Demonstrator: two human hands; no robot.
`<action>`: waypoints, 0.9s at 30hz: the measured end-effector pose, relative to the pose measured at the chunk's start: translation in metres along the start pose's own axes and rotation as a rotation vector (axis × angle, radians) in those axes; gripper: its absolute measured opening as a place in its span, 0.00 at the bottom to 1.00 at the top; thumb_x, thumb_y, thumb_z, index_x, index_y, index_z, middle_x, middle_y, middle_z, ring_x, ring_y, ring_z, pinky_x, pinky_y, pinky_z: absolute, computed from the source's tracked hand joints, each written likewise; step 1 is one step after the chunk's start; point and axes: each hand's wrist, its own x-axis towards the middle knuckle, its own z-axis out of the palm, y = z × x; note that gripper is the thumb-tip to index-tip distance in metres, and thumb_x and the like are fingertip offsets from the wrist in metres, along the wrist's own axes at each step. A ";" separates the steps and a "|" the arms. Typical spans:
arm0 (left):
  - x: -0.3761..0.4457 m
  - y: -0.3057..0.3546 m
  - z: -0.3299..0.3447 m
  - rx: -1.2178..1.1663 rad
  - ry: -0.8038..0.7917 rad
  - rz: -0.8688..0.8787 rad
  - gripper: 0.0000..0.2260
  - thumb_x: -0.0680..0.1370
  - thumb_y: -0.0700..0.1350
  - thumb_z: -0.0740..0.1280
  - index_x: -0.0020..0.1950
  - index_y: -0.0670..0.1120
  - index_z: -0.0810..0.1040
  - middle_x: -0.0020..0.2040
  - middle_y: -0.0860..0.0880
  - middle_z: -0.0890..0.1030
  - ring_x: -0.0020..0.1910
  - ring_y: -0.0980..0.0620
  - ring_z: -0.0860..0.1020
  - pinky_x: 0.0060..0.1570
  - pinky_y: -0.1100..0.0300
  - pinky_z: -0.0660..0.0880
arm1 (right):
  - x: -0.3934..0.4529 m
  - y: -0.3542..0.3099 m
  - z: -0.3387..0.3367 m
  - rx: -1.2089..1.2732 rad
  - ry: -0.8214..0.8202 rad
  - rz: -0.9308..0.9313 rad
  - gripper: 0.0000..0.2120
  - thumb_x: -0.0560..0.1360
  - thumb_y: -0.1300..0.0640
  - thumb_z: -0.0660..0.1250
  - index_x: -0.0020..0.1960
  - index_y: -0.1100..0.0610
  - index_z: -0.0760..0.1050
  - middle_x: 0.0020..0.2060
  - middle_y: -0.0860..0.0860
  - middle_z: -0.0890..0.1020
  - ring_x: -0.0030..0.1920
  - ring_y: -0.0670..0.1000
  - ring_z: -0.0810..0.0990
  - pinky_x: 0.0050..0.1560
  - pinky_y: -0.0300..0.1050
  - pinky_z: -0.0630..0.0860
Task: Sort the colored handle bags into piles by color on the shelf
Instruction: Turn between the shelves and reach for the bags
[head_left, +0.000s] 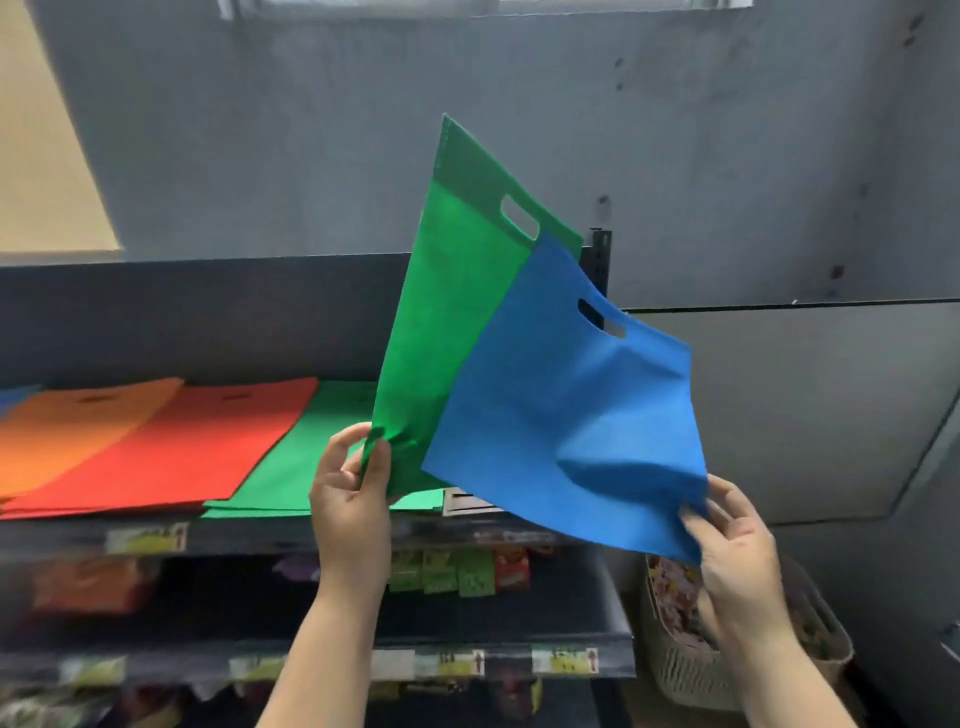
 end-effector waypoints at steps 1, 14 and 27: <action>0.005 -0.001 -0.012 -0.002 0.030 -0.018 0.09 0.74 0.46 0.66 0.44 0.62 0.80 0.42 0.54 0.85 0.42 0.54 0.82 0.58 0.43 0.72 | -0.001 0.004 0.011 0.014 -0.017 -0.002 0.15 0.78 0.72 0.58 0.49 0.54 0.76 0.39 0.47 0.86 0.40 0.44 0.84 0.42 0.38 0.81; 0.107 -0.030 -0.125 0.170 0.095 -0.185 0.11 0.79 0.36 0.64 0.47 0.53 0.76 0.43 0.47 0.83 0.41 0.48 0.81 0.38 0.52 0.79 | 0.001 0.061 0.137 0.027 -0.117 -0.078 0.17 0.79 0.70 0.57 0.49 0.52 0.78 0.43 0.49 0.86 0.45 0.47 0.84 0.48 0.40 0.81; 0.135 -0.011 -0.174 0.240 -0.278 -0.316 0.18 0.73 0.61 0.60 0.42 0.53 0.84 0.42 0.53 0.85 0.39 0.53 0.81 0.40 0.58 0.74 | -0.020 0.100 0.206 -0.050 -0.219 -0.114 0.21 0.78 0.69 0.58 0.45 0.48 0.84 0.42 0.50 0.86 0.44 0.48 0.84 0.45 0.39 0.81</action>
